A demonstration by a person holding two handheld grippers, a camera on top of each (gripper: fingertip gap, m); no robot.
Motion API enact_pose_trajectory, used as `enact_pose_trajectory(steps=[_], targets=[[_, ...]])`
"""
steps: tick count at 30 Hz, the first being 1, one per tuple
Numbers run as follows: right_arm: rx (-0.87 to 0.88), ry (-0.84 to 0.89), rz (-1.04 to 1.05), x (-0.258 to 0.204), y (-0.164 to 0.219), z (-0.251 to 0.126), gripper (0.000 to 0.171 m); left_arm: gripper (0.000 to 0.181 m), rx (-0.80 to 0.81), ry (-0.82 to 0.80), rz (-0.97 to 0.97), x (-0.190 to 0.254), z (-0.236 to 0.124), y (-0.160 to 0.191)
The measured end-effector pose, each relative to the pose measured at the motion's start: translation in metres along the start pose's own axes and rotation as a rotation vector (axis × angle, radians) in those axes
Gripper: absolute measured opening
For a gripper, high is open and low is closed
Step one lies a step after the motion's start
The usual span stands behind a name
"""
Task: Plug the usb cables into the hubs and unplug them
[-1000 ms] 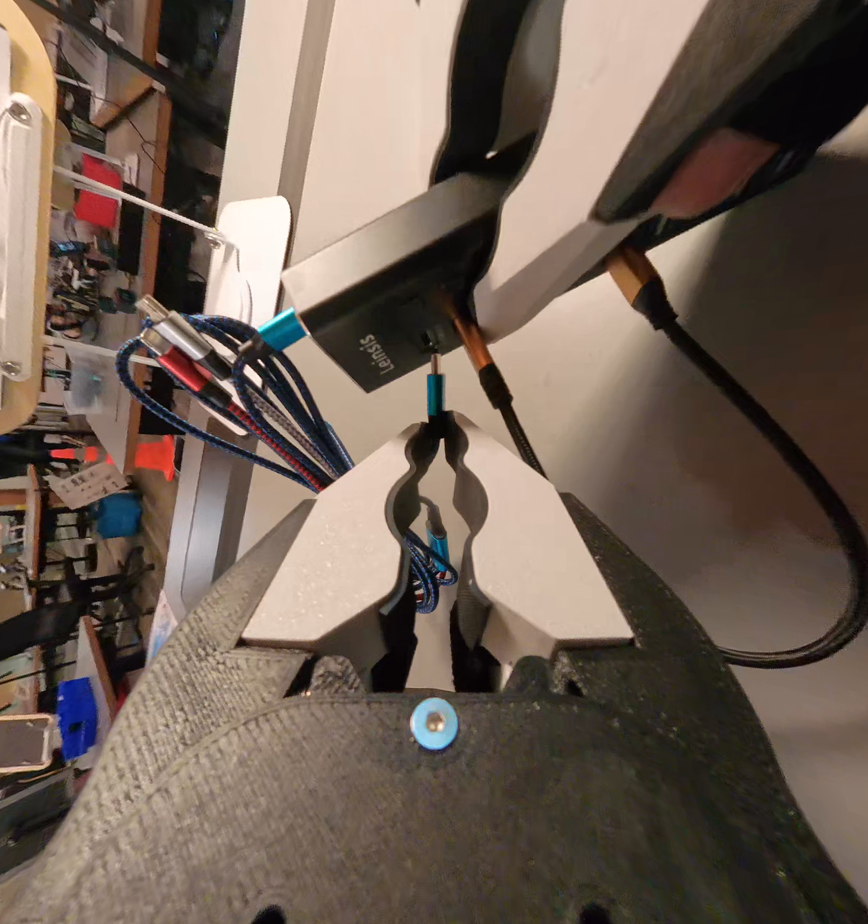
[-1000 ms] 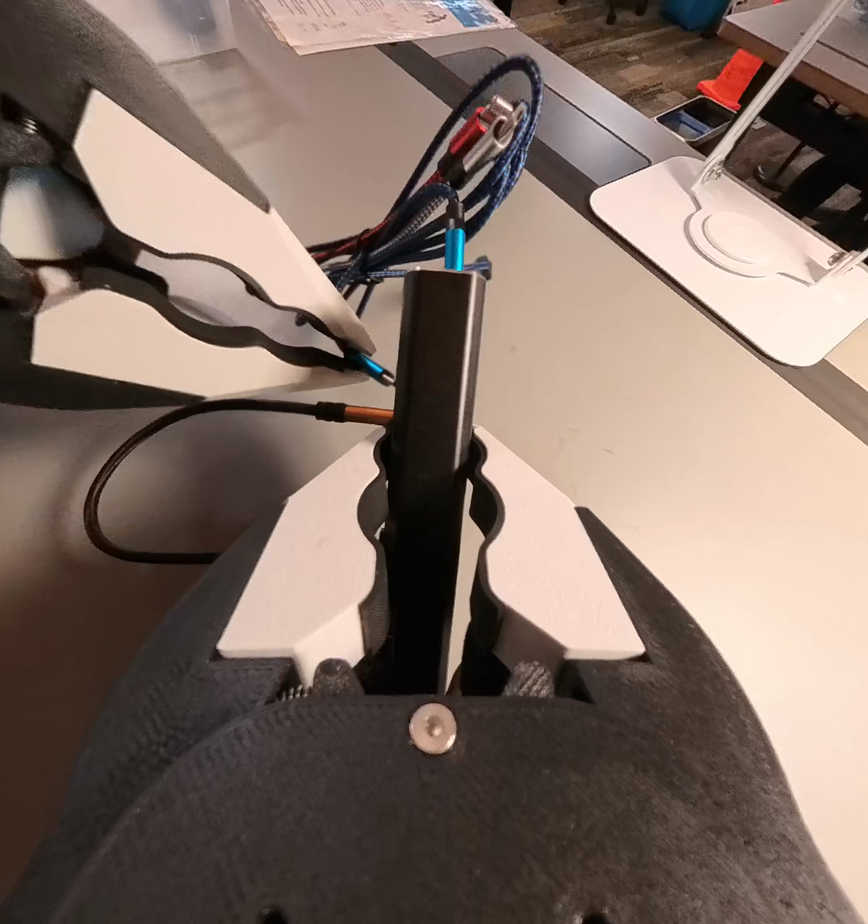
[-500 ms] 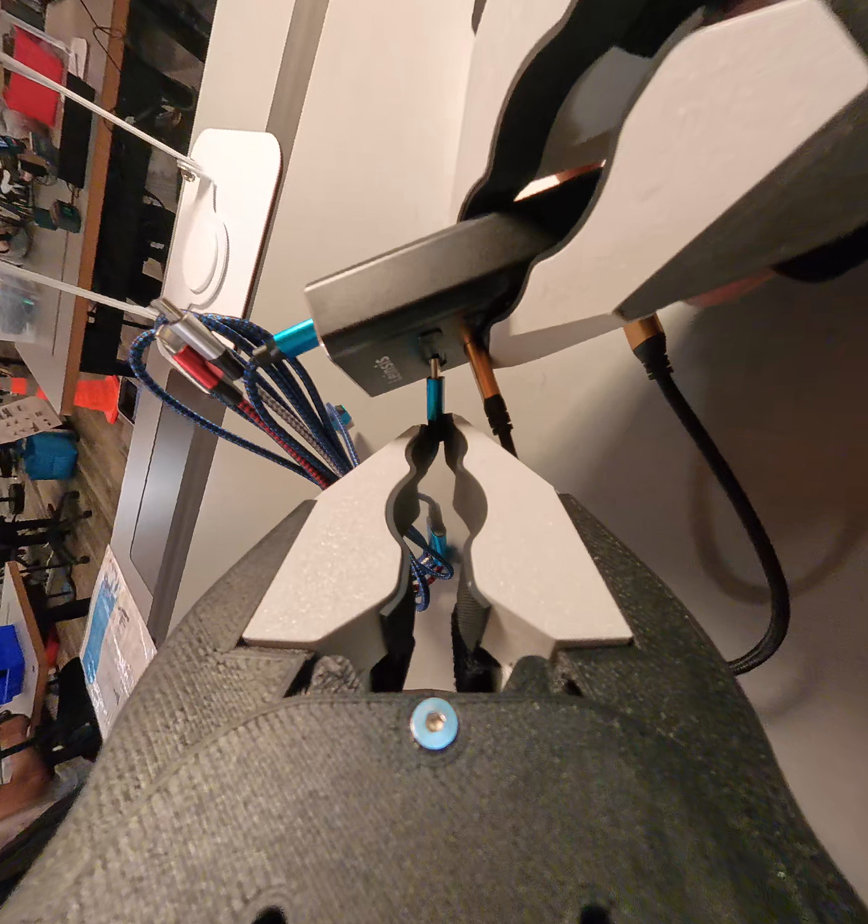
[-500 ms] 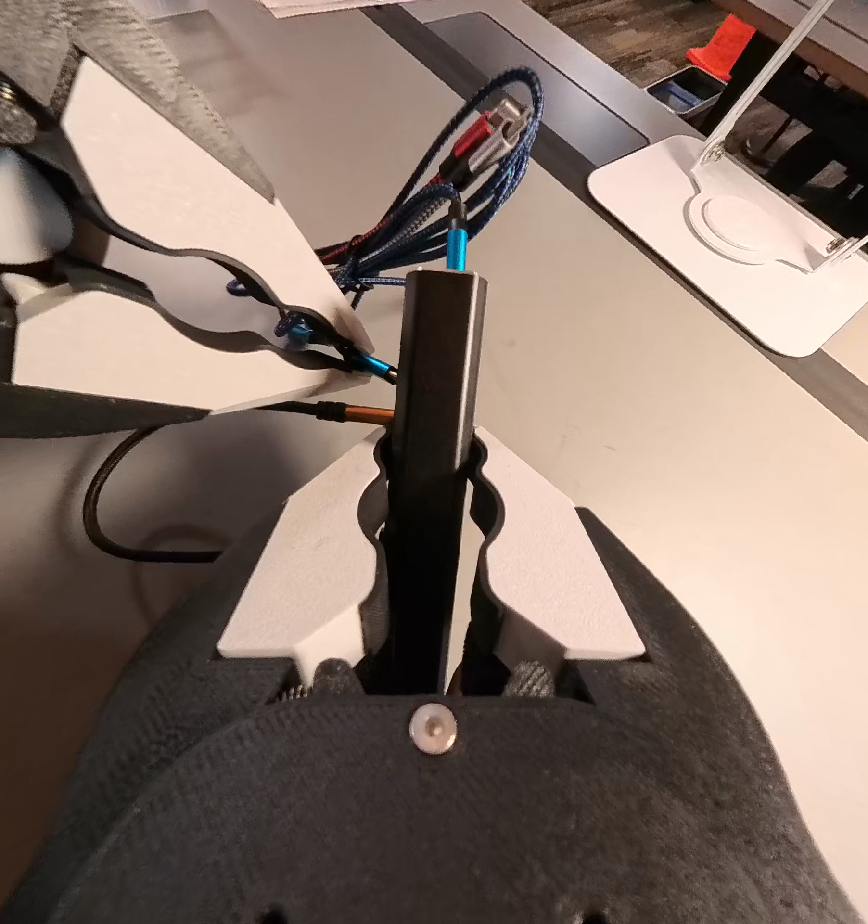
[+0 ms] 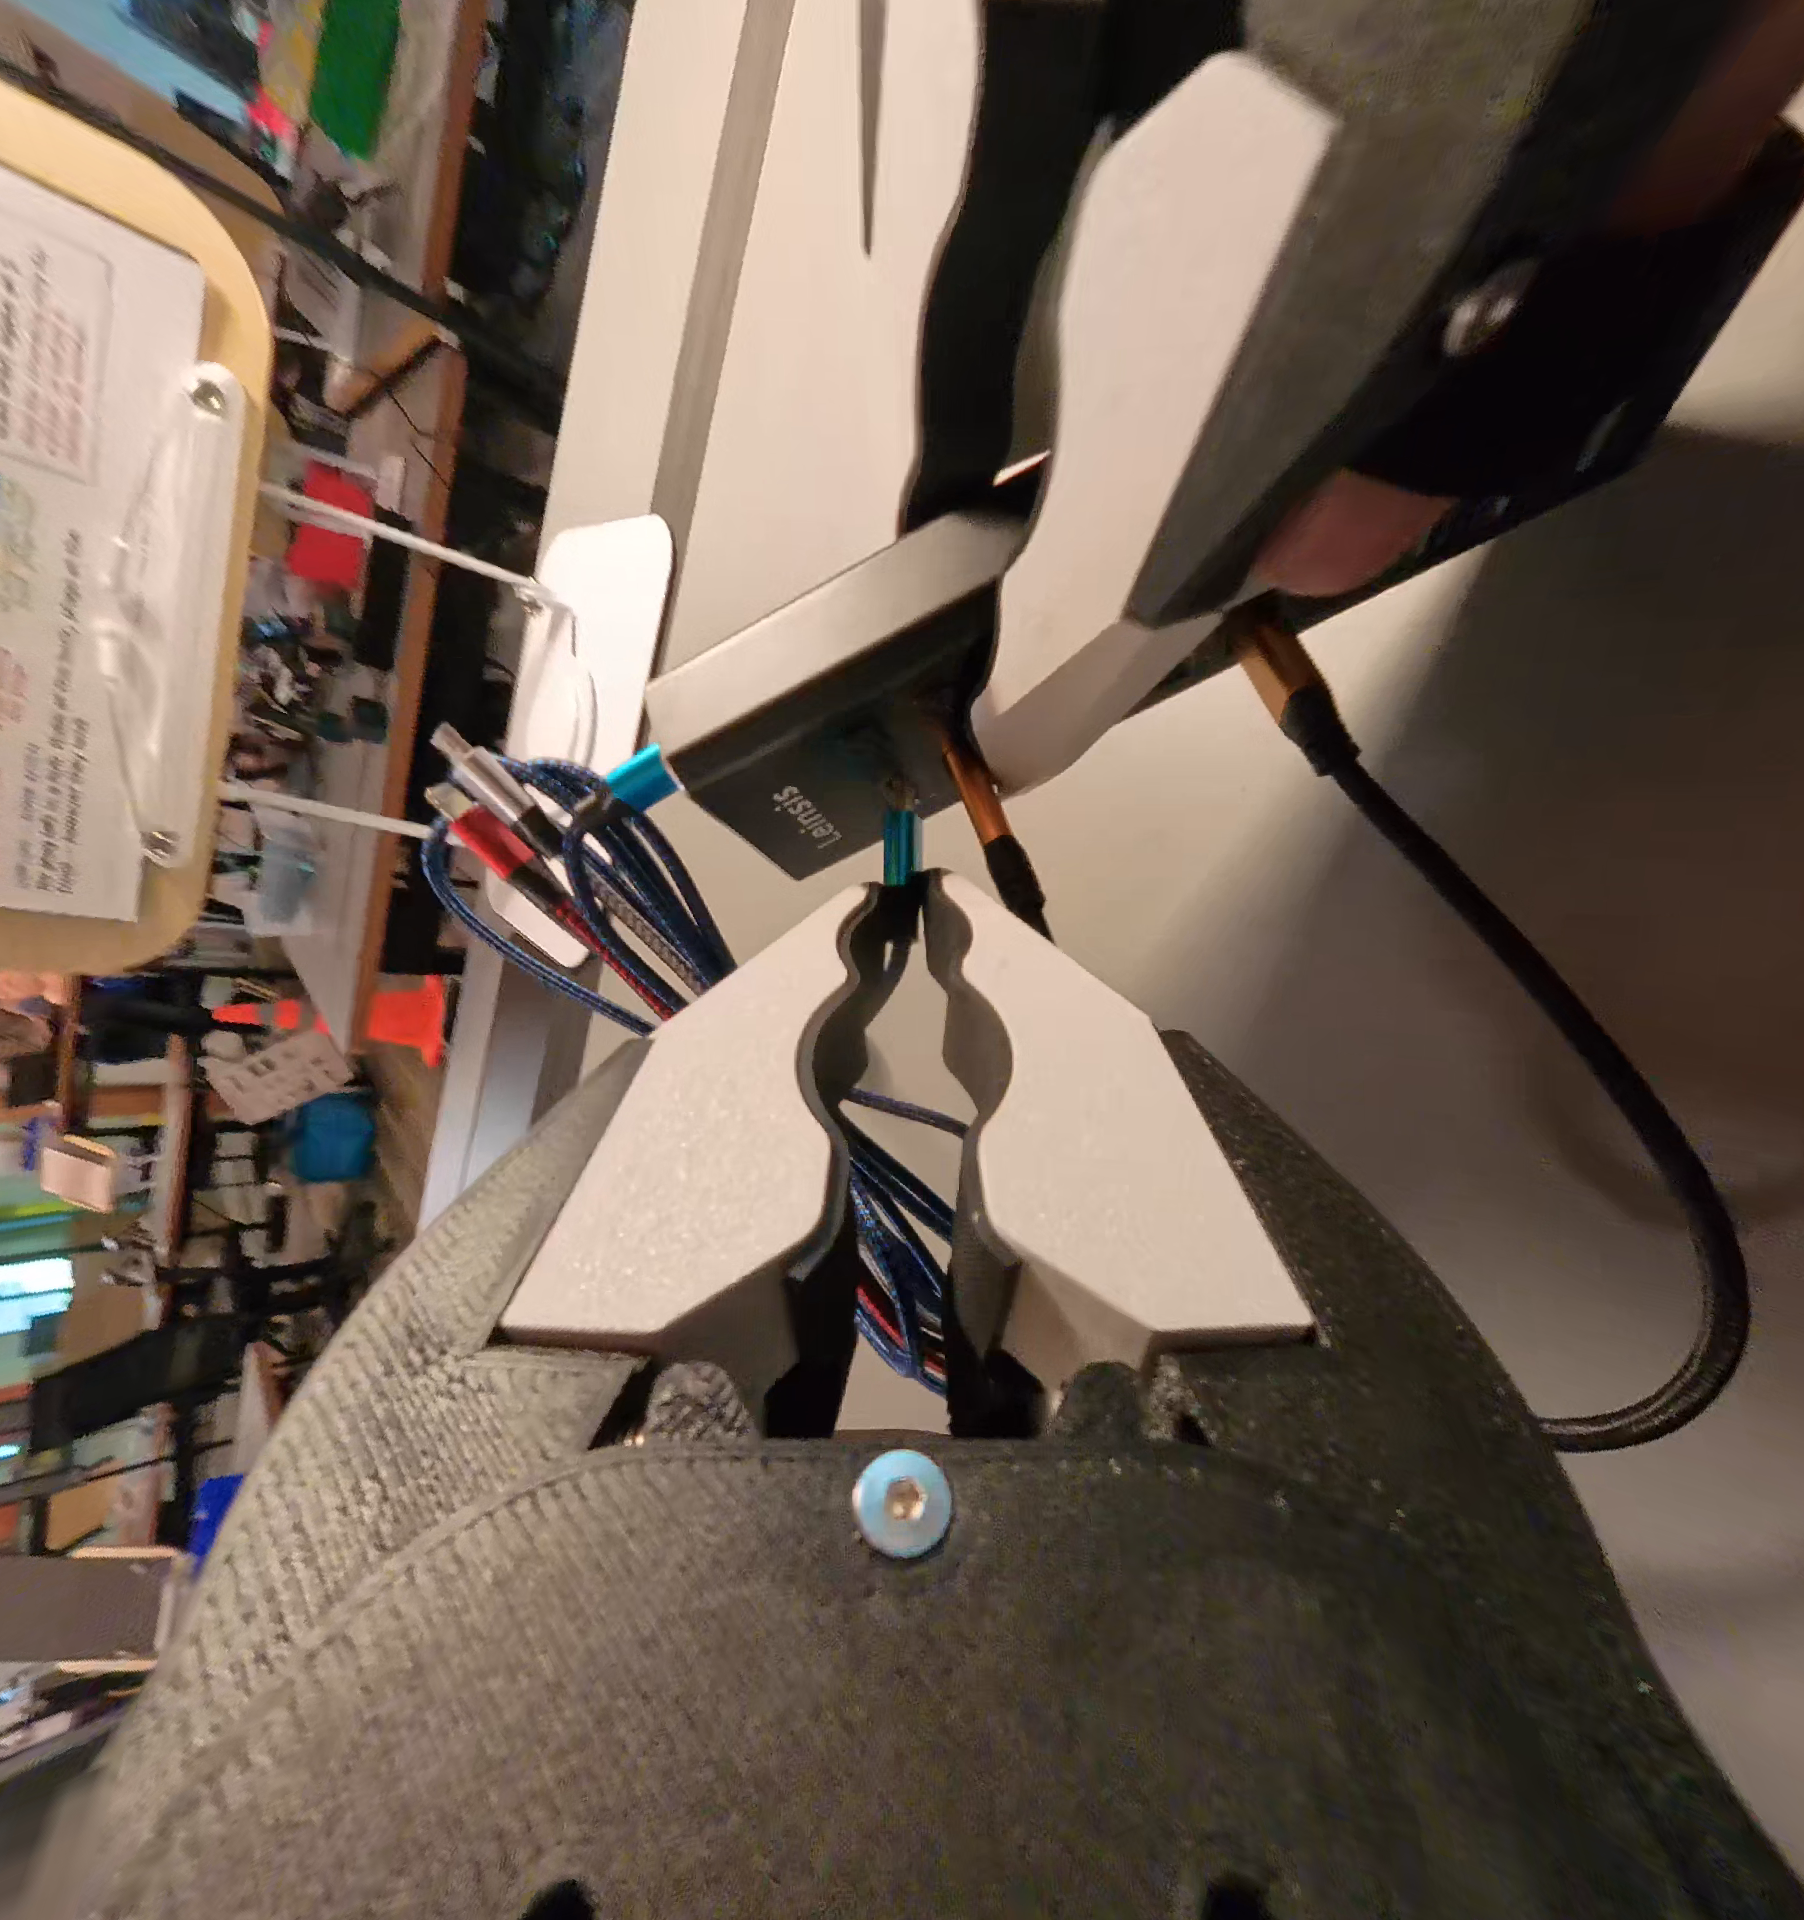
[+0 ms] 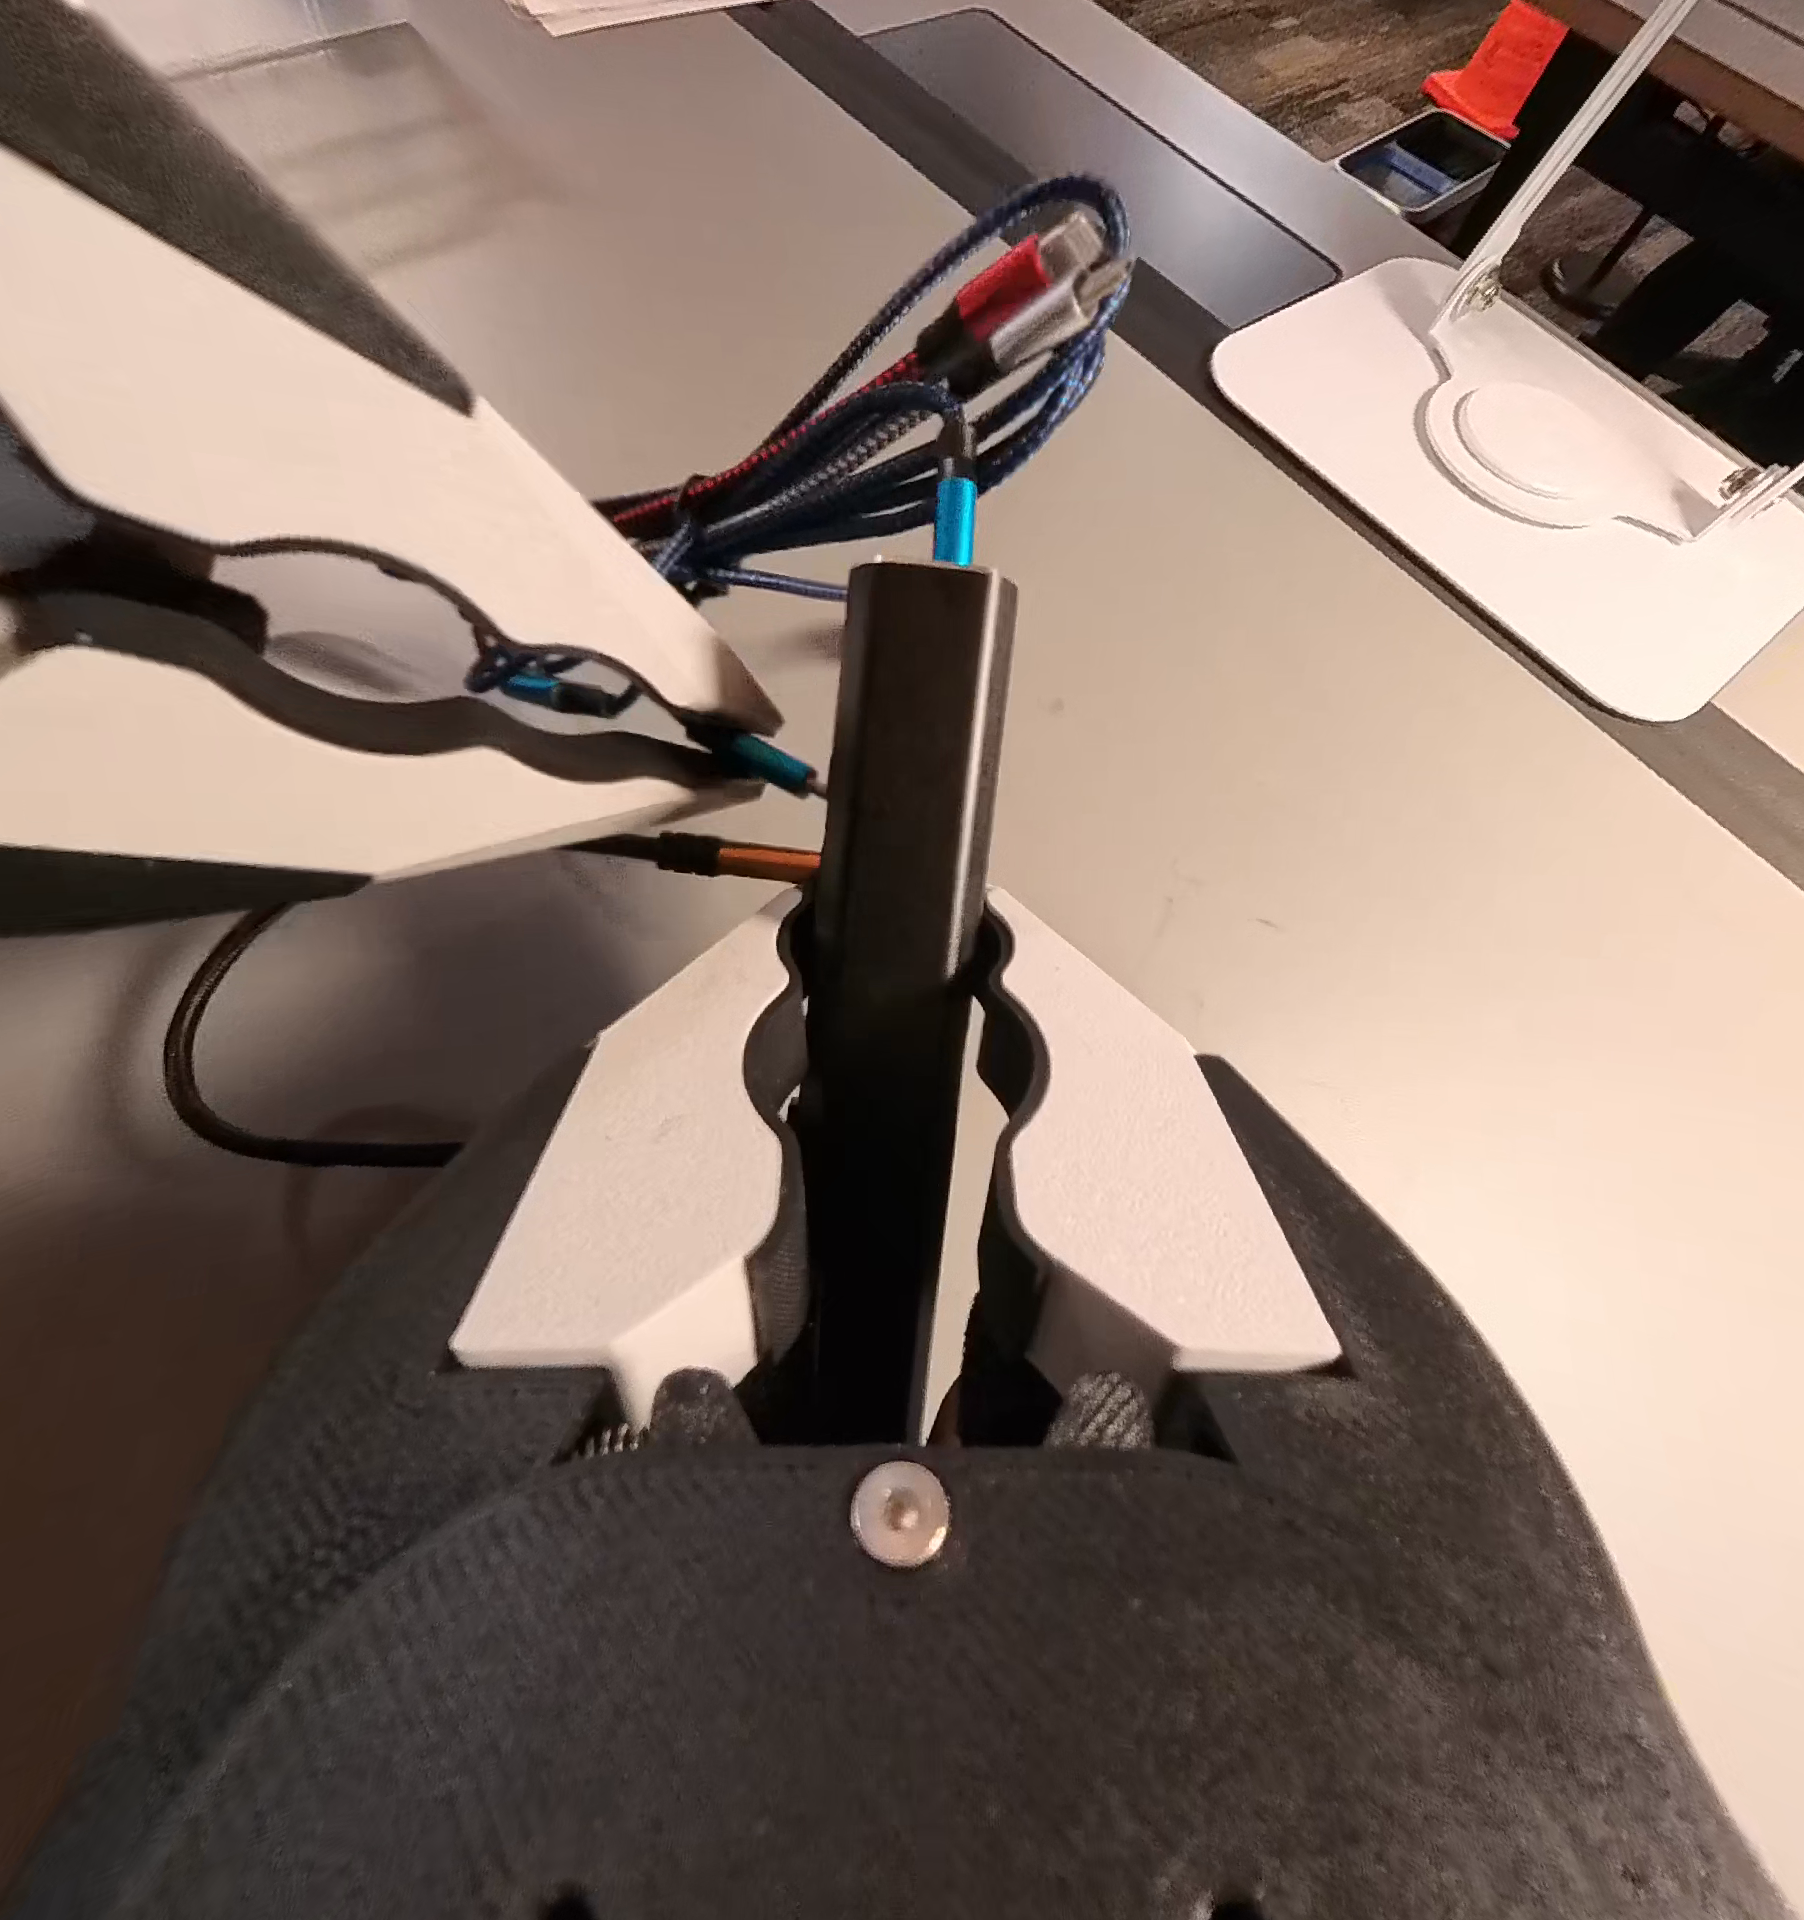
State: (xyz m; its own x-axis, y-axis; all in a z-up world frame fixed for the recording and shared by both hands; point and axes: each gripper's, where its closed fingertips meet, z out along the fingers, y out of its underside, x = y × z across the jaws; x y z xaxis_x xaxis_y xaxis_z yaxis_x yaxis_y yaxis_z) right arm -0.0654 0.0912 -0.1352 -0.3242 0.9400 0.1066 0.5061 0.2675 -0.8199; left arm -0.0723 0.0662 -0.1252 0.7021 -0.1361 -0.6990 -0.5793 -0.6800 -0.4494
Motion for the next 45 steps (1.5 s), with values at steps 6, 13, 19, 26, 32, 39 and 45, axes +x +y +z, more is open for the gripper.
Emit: enact_pose_trajectory(steps=[6,13,19,26,32,39,45], targets=[[0.0,0.017,-0.012,-0.001,0.0,0.0,0.026,0.007,-0.082,-0.03,-0.002,0.001,0.0,0.003],[0.005,0.049,-0.016,-0.004,-0.003,0.0,0.026,0.007,-0.209,-0.101,-0.037,-0.001,0.0,0.009],[0.005,0.069,-0.005,-0.005,-0.003,0.001,0.026,0.006,-0.146,-0.041,-0.229,0.0,0.002,0.008],[-0.015,0.132,-0.054,-0.006,-0.001,0.001,0.026,0.006,-0.094,0.087,-0.388,0.006,0.005,0.009],[-0.025,0.08,-0.036,-0.01,-0.001,0.004,0.026,0.006,-0.194,0.095,-0.312,0.006,0.002,0.015],[-0.017,0.043,0.022,-0.01,-0.003,0.007,0.026,0.007,-0.075,0.199,-0.533,0.004,0.003,0.013],[-0.006,-0.008,0.073,-0.008,-0.004,0.008,0.026,0.007,0.045,0.257,-0.574,0.002,0.005,0.01]])
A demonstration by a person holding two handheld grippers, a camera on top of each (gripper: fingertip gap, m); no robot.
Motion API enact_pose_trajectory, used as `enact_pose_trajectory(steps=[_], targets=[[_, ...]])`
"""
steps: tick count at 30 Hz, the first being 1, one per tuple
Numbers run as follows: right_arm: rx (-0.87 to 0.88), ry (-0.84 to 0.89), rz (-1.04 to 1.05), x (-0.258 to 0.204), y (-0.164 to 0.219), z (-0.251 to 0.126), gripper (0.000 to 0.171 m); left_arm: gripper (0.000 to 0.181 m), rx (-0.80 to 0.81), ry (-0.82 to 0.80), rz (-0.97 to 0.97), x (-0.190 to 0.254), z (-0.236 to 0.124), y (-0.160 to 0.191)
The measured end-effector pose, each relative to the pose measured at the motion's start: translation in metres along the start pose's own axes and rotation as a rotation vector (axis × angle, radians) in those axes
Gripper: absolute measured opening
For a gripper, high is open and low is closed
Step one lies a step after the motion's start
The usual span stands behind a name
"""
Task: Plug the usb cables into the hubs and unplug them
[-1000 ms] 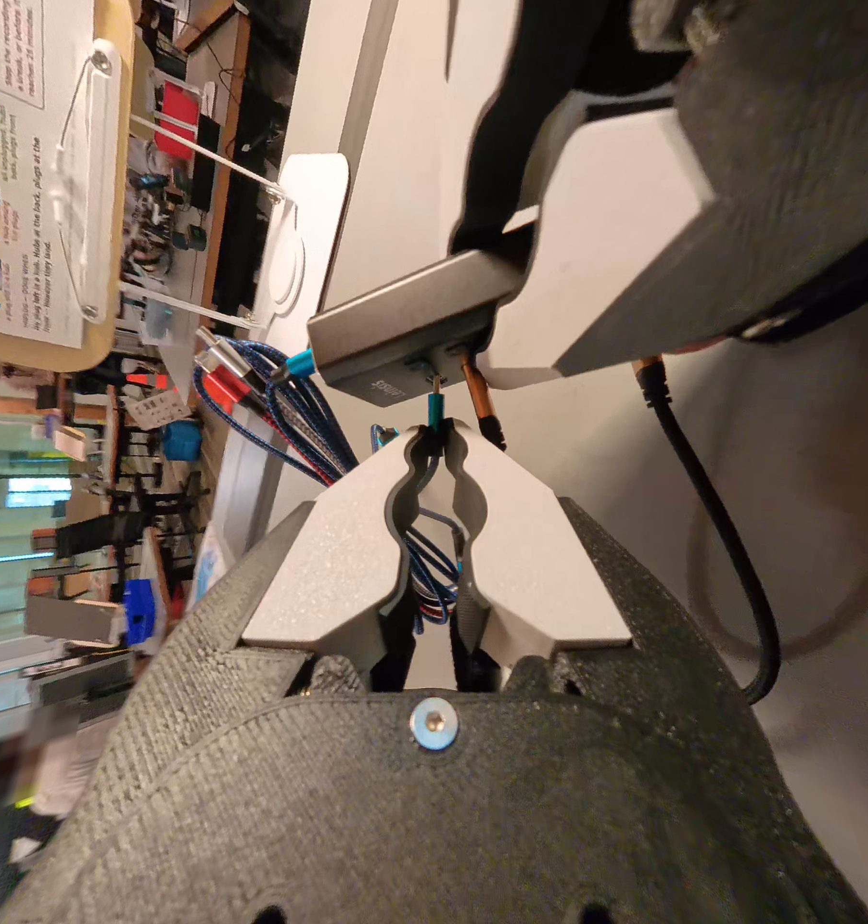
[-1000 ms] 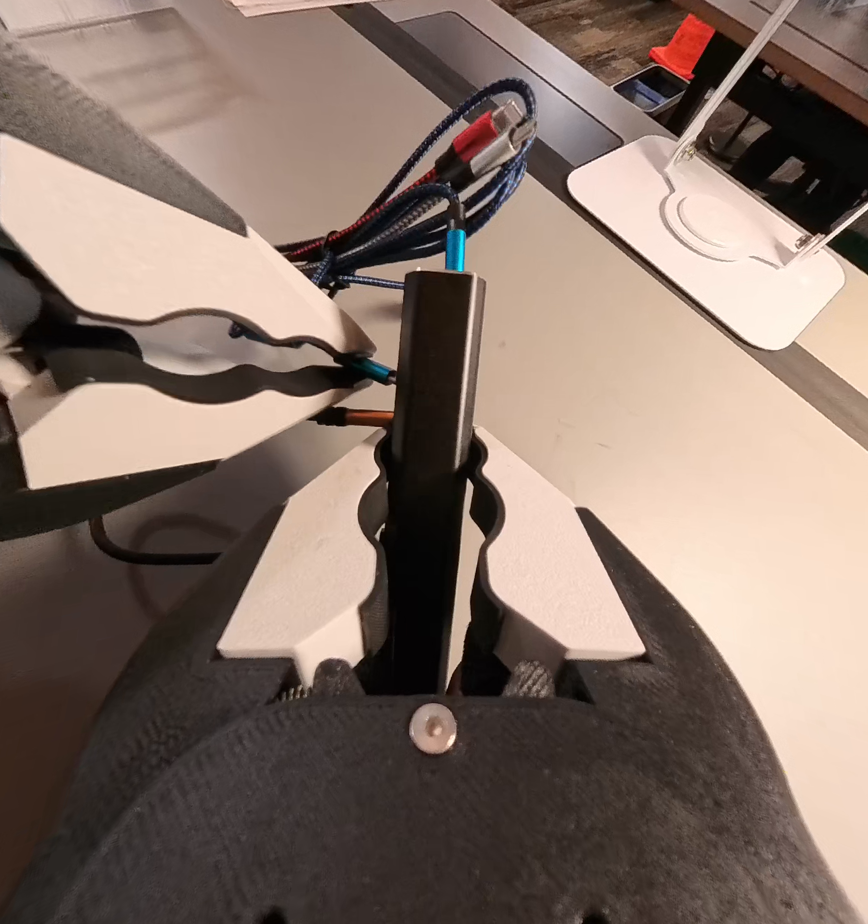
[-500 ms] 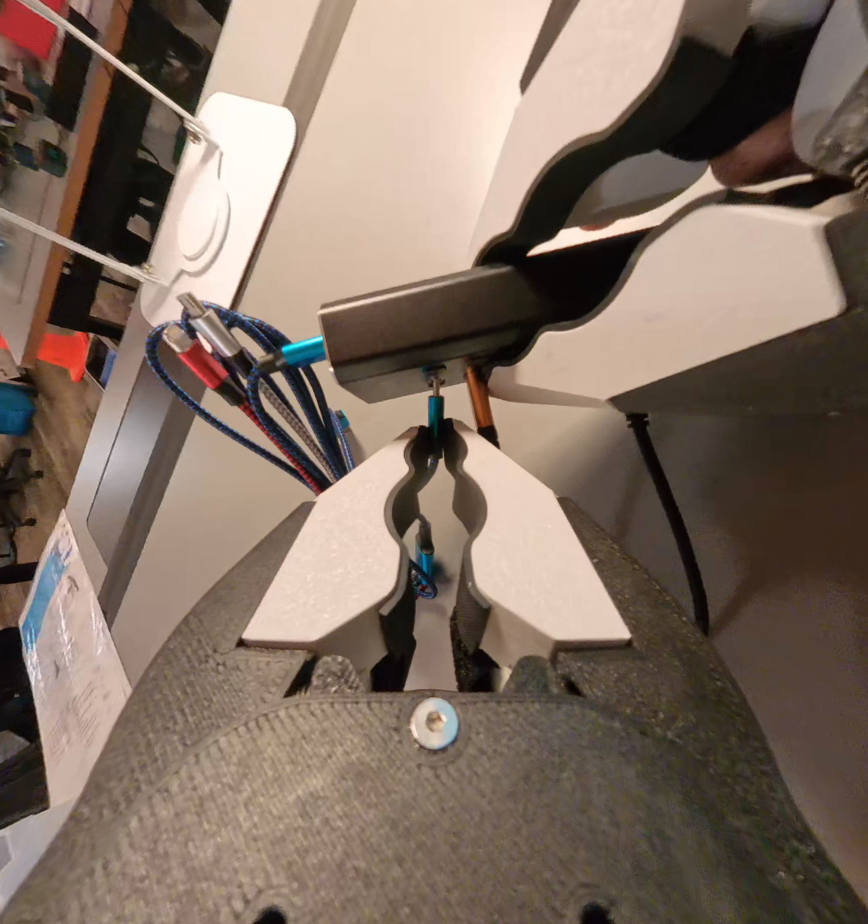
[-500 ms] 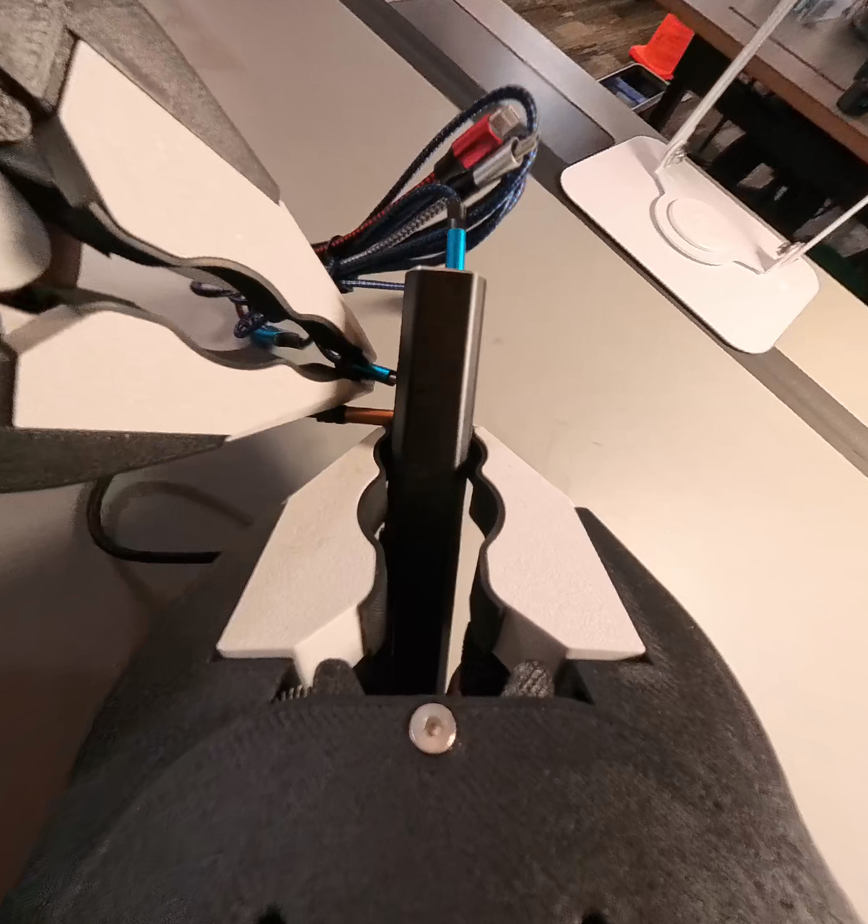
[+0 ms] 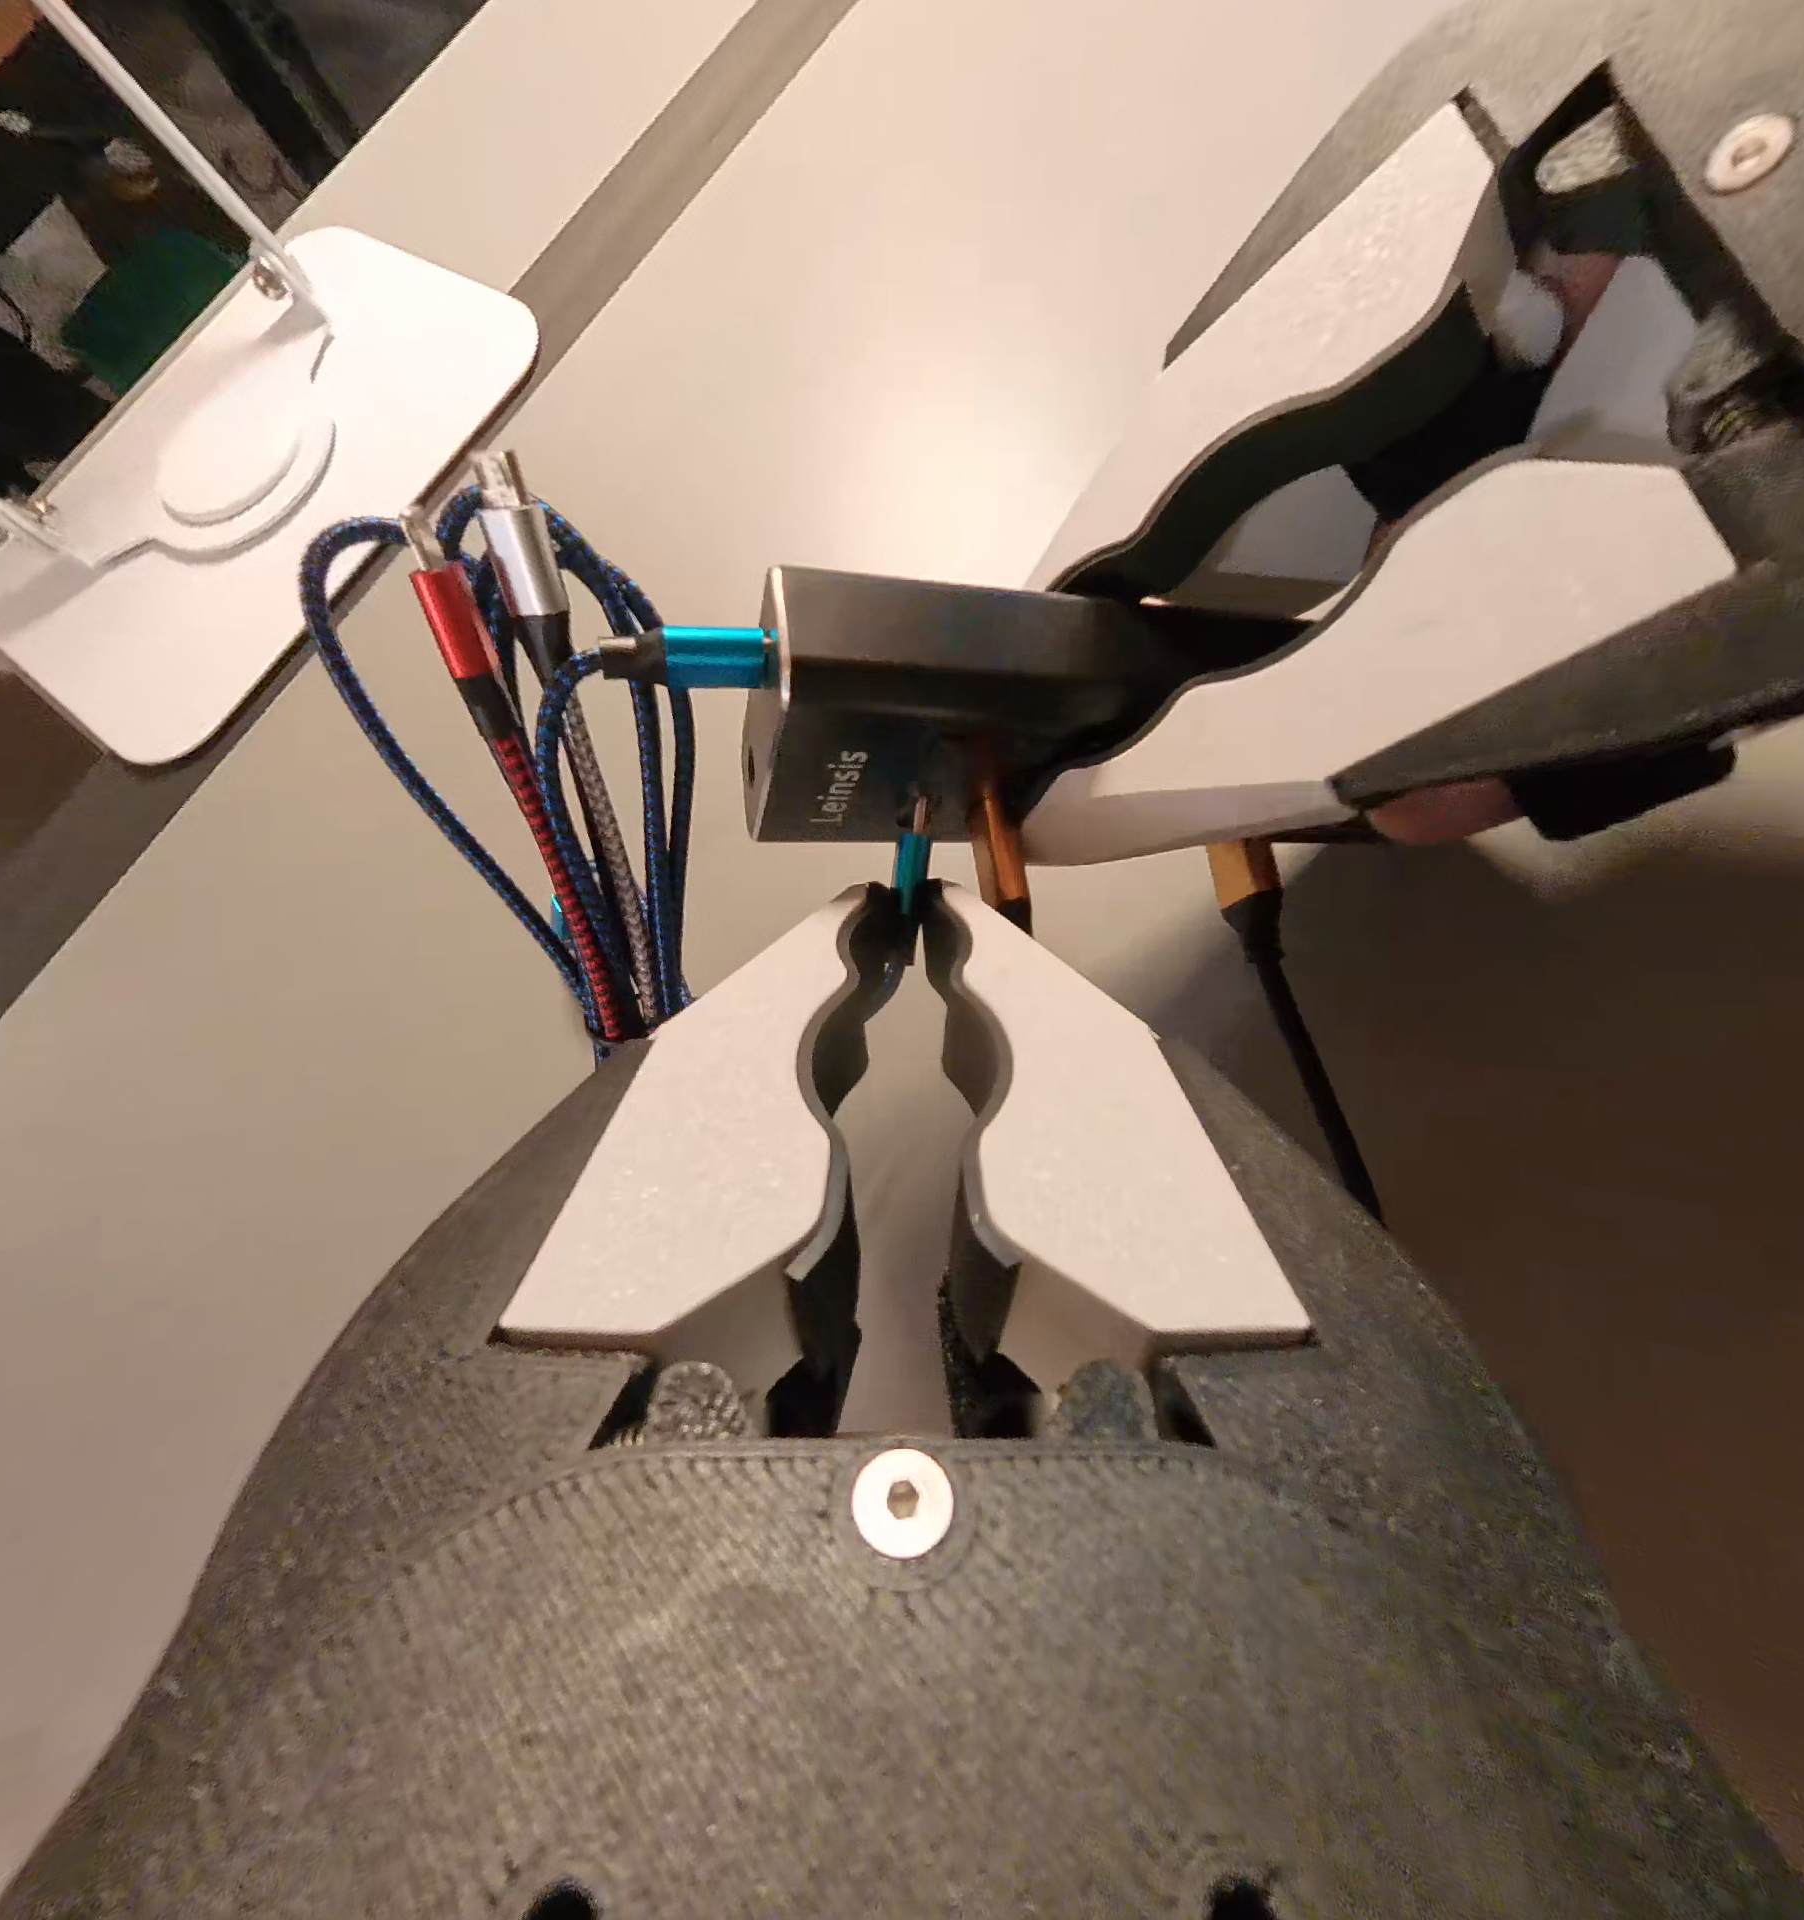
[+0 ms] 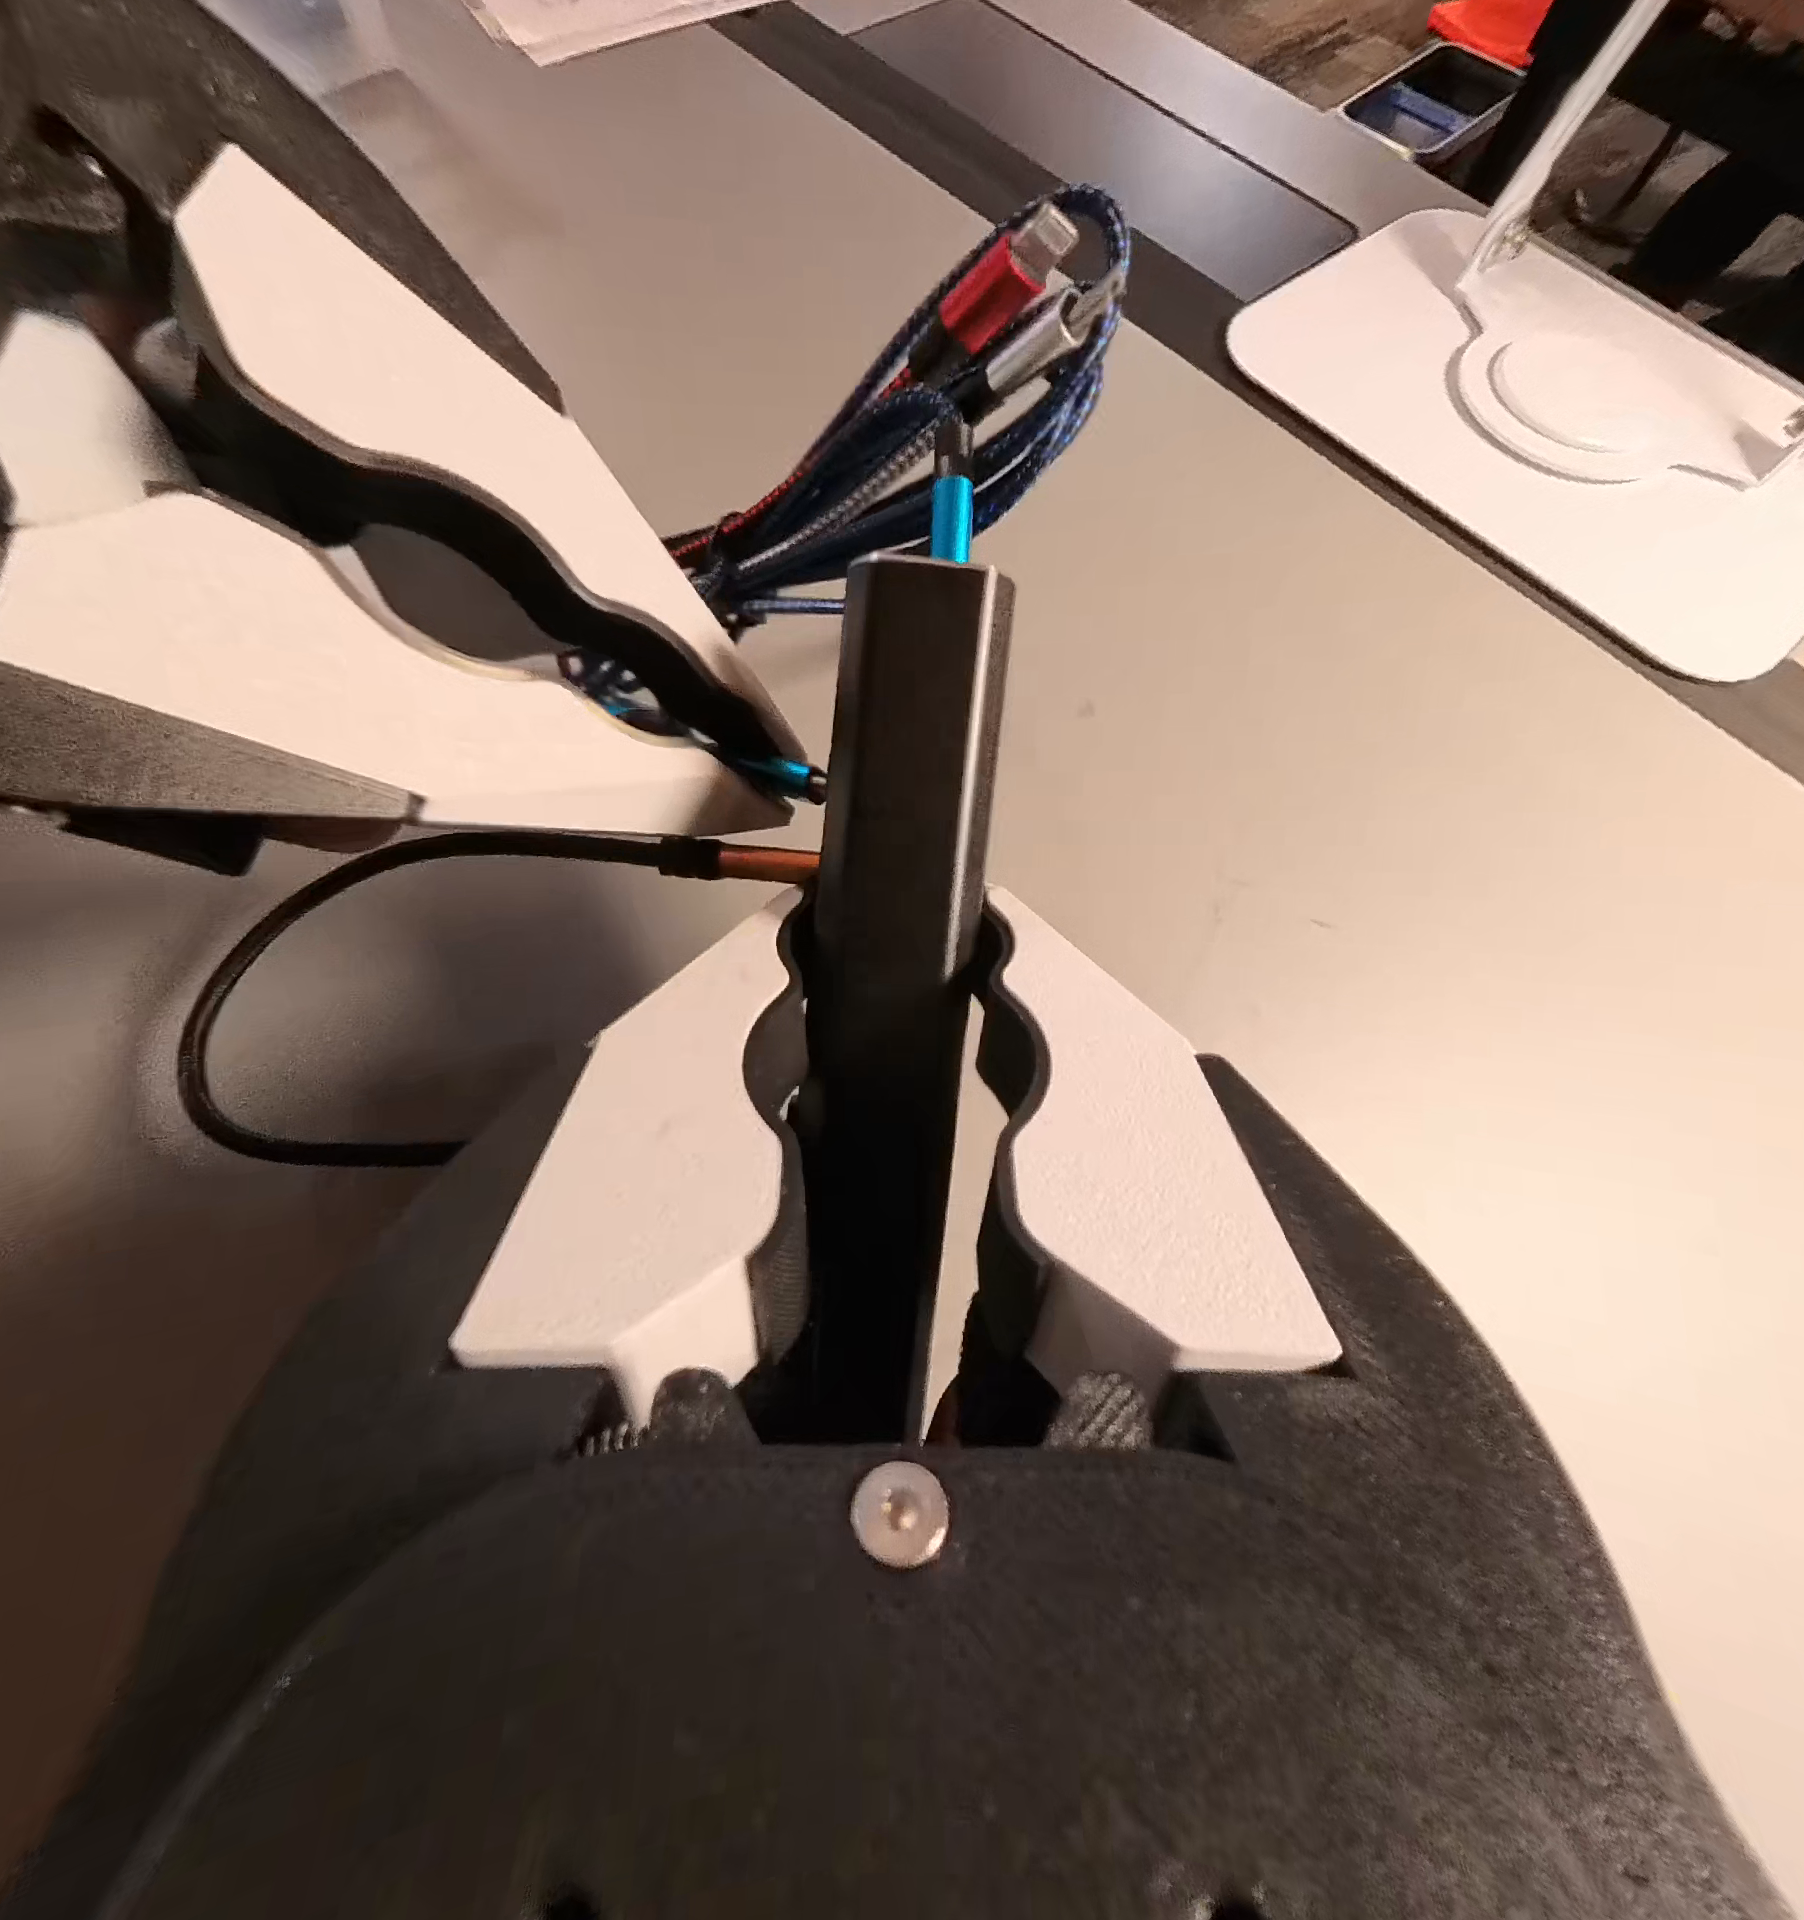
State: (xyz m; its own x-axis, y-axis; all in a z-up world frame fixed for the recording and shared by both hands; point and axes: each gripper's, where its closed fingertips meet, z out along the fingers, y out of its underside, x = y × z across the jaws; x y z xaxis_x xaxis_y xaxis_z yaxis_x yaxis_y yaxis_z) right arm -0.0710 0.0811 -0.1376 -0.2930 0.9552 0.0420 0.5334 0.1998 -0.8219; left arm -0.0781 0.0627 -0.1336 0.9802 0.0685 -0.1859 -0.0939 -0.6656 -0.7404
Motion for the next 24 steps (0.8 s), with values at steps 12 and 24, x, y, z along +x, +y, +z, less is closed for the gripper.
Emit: enact_pose_trajectory(steps=[12,24], targets=[[-0.016,0.077,-0.114,-0.004,-0.004,0.005,0.026,0.006,-0.211,-0.17,0.157,-0.005,-0.005,0.01],[-0.003,0.128,-0.127,-0.007,-0.01,0.011,0.027,0.005,-0.116,-0.136,0.031,-0.012,-0.006,0.006]])
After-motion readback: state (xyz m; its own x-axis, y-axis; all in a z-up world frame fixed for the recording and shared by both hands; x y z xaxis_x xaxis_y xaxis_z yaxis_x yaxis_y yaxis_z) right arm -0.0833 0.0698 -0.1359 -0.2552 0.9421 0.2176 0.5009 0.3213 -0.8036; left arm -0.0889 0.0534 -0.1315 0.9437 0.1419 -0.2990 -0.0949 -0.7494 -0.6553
